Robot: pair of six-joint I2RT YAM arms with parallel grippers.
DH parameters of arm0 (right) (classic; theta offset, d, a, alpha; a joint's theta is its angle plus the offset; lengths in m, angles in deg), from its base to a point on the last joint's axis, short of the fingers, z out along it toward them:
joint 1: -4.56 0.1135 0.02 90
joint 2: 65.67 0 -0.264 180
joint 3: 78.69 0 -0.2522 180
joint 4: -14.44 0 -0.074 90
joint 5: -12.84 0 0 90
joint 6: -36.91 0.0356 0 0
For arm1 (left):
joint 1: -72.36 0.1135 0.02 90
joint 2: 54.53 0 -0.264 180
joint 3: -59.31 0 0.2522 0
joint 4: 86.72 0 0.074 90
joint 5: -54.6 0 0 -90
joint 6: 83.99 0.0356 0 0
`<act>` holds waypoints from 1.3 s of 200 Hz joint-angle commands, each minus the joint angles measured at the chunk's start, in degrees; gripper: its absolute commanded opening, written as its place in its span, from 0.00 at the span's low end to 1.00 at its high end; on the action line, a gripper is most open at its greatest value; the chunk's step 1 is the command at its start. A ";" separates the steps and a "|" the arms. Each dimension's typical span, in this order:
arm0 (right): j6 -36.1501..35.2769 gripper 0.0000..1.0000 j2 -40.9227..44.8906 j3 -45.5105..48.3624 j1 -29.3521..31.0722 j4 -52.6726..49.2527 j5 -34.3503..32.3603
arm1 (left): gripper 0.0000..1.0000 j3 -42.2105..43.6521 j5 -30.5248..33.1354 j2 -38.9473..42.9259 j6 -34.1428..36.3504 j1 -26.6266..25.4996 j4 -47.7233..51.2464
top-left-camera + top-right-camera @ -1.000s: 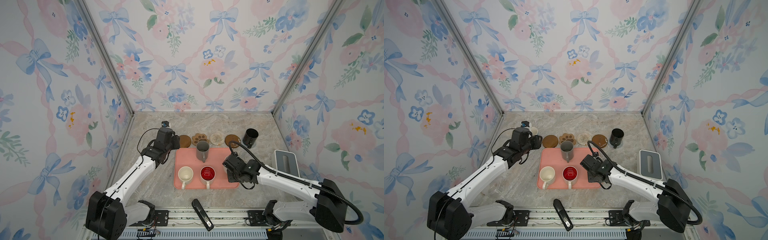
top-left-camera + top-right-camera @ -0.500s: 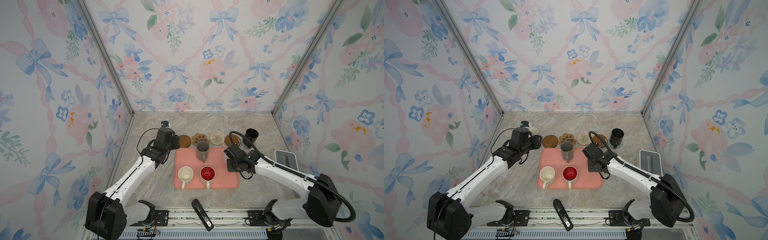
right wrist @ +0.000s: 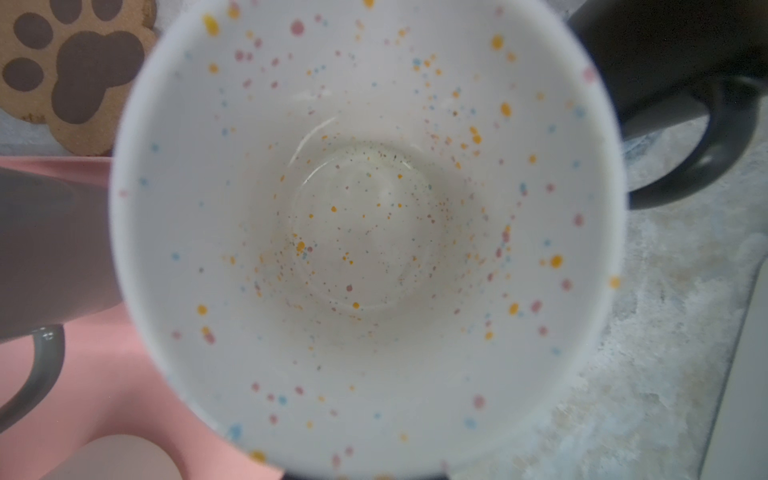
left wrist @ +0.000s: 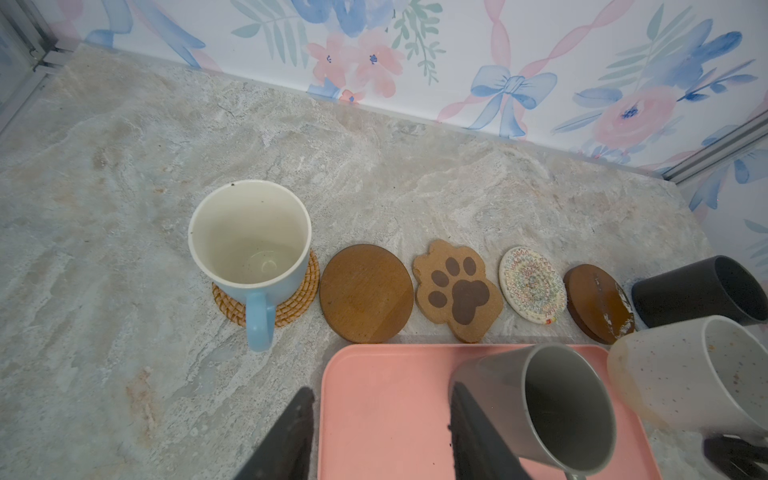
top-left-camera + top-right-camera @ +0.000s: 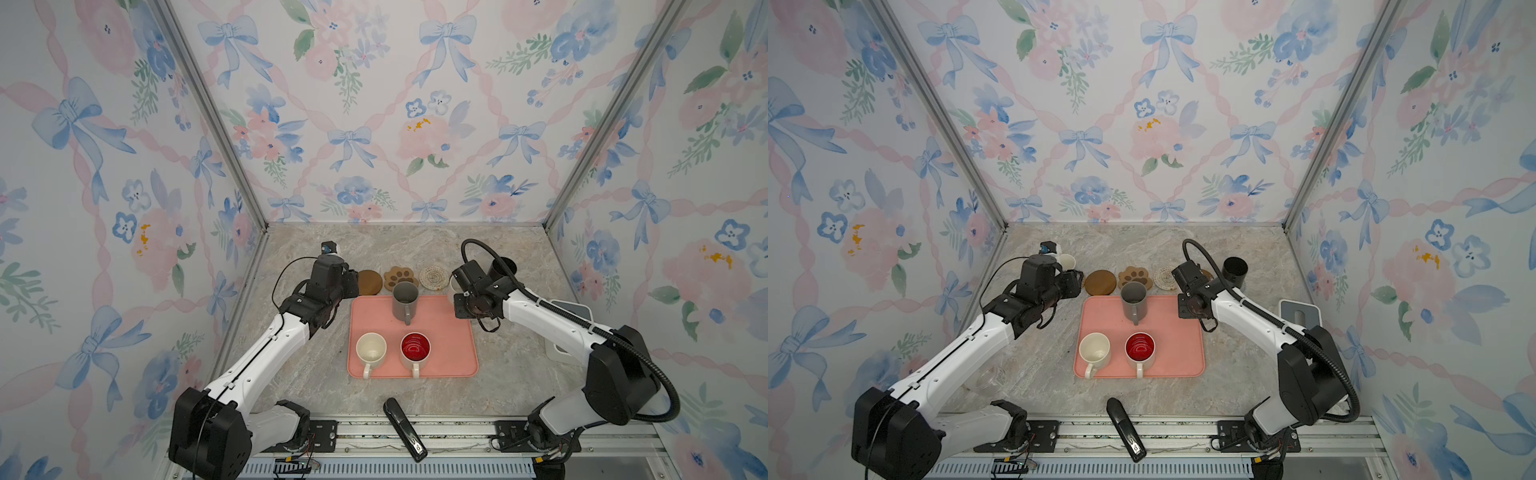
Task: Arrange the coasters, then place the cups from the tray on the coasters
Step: 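Lift the speckled mug and carry it toward the scratched brown coaster, then lower the speckled mug onto the scratched brown coaster with the right gripper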
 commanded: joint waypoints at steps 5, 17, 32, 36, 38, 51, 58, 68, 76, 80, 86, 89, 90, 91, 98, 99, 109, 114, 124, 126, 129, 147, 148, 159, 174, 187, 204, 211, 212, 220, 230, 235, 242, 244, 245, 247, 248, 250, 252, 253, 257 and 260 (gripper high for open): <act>-2.91 0.00 -1.38 -4.76 -2.54 5.48 -0.20 | 0.49 0.54 -0.30 1.06 -0.58 -0.33 -0.32; -3.31 0.00 -2.61 -6.20 -3.50 5.65 0.35 | 0.49 0.43 -0.63 0.97 -0.58 -0.33 -0.22; -3.89 0.00 -4.19 -8.04 -4.47 5.76 0.91 | 0.49 0.49 -0.67 0.98 -0.67 -0.33 -0.29; -4.02 0.00 -4.63 -8.47 -4.66 5.77 0.95 | 0.49 0.49 -0.55 1.01 -0.75 -0.33 -0.33; -4.10 0.00 -4.83 -8.70 -4.77 5.81 0.97 | 0.49 0.48 -0.55 0.98 -0.79 -0.37 -0.28; -4.68 0.00 -6.05 -10.12 -5.28 5.94 0.97 | 0.49 0.41 -0.36 0.89 -0.75 -0.33 -0.26; -4.95 0.00 -6.34 -10.91 -5.63 5.90 1.15 | 0.49 0.36 -0.48 0.88 -0.68 -0.37 -0.23; -5.39 0.00 -8.09 -11.89 -5.92 5.85 1.15 | 0.49 0.20 -0.49 0.89 -0.50 -0.38 -0.19; -5.71 0.00 -8.87 -12.48 -6.25 5.81 1.15 | 0.49 0.23 -0.49 0.94 -0.42 -0.33 -0.22; -5.86 0.00 -9.21 -12.82 -6.41 5.84 1.19 | 0.49 0.19 -0.41 0.96 -0.41 -0.33 -0.28; -5.99 0.00 -9.77 -13.20 -6.64 5.81 1.15 | 0.49 0.15 -0.40 1.01 -0.43 -0.39 -0.21; -6.06 0.00 -9.98 -13.33 -6.76 5.84 1.15 | 0.49 0.23 -0.34 1.00 -0.51 -0.36 -0.26; -6.06 0.00 -10.03 -13.45 -6.81 5.85 1.15 | 0.49 0.19 -0.37 1.03 -0.50 -0.34 -0.25; -6.11 0.00 -10.10 -13.52 -6.87 5.85 1.15 | 0.49 0.17 -0.39 1.04 -0.49 -0.33 -0.25; -6.26 0.00 -10.61 -13.88 -7.18 5.77 1.15 | 0.49 0.18 -0.25 1.06 -0.49 -0.35 -0.21; -6.29 0.00 -10.65 -13.90 -7.24 5.77 1.15 | 0.49 0.17 -0.32 1.06 -0.49 -0.38 -0.27; -6.54 0.00 -11.26 -14.32 -7.76 5.84 1.06 | 0.49 0.15 -0.31 1.06 -0.49 -0.33 -0.29; -6.59 0.00 -11.54 -14.51 -7.89 5.83 1.06 | 0.49 0.21 -0.24 1.04 -0.49 -0.35 -0.29; -6.68 0.00 -11.83 -14.87 -8.26 5.85 1.15 | 0.49 0.17 -0.31 1.02 -0.53 -0.32 -0.22; -6.77 0.00 -11.90 -14.93 -8.33 5.85 1.15 | 0.49 0.22 -0.31 0.96 -0.54 -0.37 -0.24; -6.83 0.00 -11.98 -14.98 -8.49 5.88 1.15 | 0.49 0.15 -0.34 0.96 -0.57 -0.33 -0.26; -6.99 0.00 -12.35 -15.33 -8.83 6.19 1.21 | 0.49 -0.02 -0.26 0.63 -0.51 -0.34 -0.32; -7.01 0.00 -12.40 -15.33 -8.90 6.20 1.22 | 0.49 -0.02 -0.29 0.67 -0.50 -0.34 -0.28; -7.13 0.00 -12.70 -15.60 -9.05 6.24 1.32 | 0.49 -0.21 -0.31 0.41 -0.45 -0.34 -0.20; -7.21 0.00 -13.25 -15.77 -9.29 6.29 1.48 | 0.49 -0.42 -0.47 0.01 -0.40 -0.34 -0.22; -7.25 0.00 -13.67 -15.80 -9.49 6.16 1.52 | 0.49 -0.55 -0.58 -0.09 -0.46 -0.33 -0.24; -7.17 0.00 -14.16 -15.63 -9.86 6.54 1.50 | 0.49 -0.57 -0.52 -0.18 -0.49 -0.33 -0.31; -7.08 0.00 -14.20 -15.51 -9.92 6.70 1.50 | 0.48 -0.57 -0.48 -0.23 -0.46 -0.39 -0.31; -7.05 0.00 -14.25 -15.56 -9.97 6.72 1.50 | 0.48 -0.61 -0.53 -0.20 -0.48 -0.36 -0.32; -7.03 0.00 -14.31 -15.43 -10.12 6.78 1.50 | 0.48 -0.62 -0.50 -0.34 -0.44 -0.34 -0.30; -6.97 0.00 -14.47 -15.34 -10.23 6.95 1.41 | 0.48 -0.49 -0.49 -0.30 -0.41 -0.33 -0.29; -6.97 0.00 -14.56 -15.33 -10.31 7.02 1.41 | 0.48 -0.51 -0.48 -0.37 -0.48 -0.37 -0.25; -6.96 0.00 -14.68 -15.29 -10.38 7.09 1.41 | 0.48 -0.47 -0.49 -0.44 -0.49 -0.40 -0.25; -6.99 0.00 -14.72 -15.32 -10.46 7.15 1.41 | 0.48 -0.51 -0.49 -0.44 -0.49 -0.34 -0.26; -6.97 0.00 -14.73 -15.33 -10.46 7.16 1.46 | 0.48 -0.53 -0.49 -0.44 -0.49 -0.34 -0.25; -6.97 0.00 -14.80 -15.33 -10.48 7.21 1.42 | 0.48 -0.50 -0.47 -0.48 -0.49 -0.35 -0.18; -6.96 0.00 -14.81 -15.33 -10.47 7.19 1.37 | 0.48 -0.53 -0.44 -0.46 -0.49 -0.34 -0.25; -6.95 0.00 -14.78 -15.33 -10.52 7.18 1.40 | 0.48 -0.50 -0.48 -0.44 -0.49 -0.33 -0.22; -6.95 0.00 -14.86 -15.31 -10.58 7.26 1.45 | 0.48 -0.54 -0.55 -0.46 -0.49 -0.33 -0.28; -6.99 0.00 -14.89 -15.32 -10.61 7.26 1.43 | 0.48 -0.55 -0.52 -0.45 -0.53 -0.33 -0.22; -7.04 0.00 -14.86 -15.38 -10.63 7.27 1.43 | 0.49 -0.55 -0.58 -0.44 -0.65 -0.35 -0.26; -7.03 0.00 -14.85 -15.34 -10.63 7.32 1.41 | 0.49 -0.48 -0.58 -0.46 -0.66 -0.33 -0.25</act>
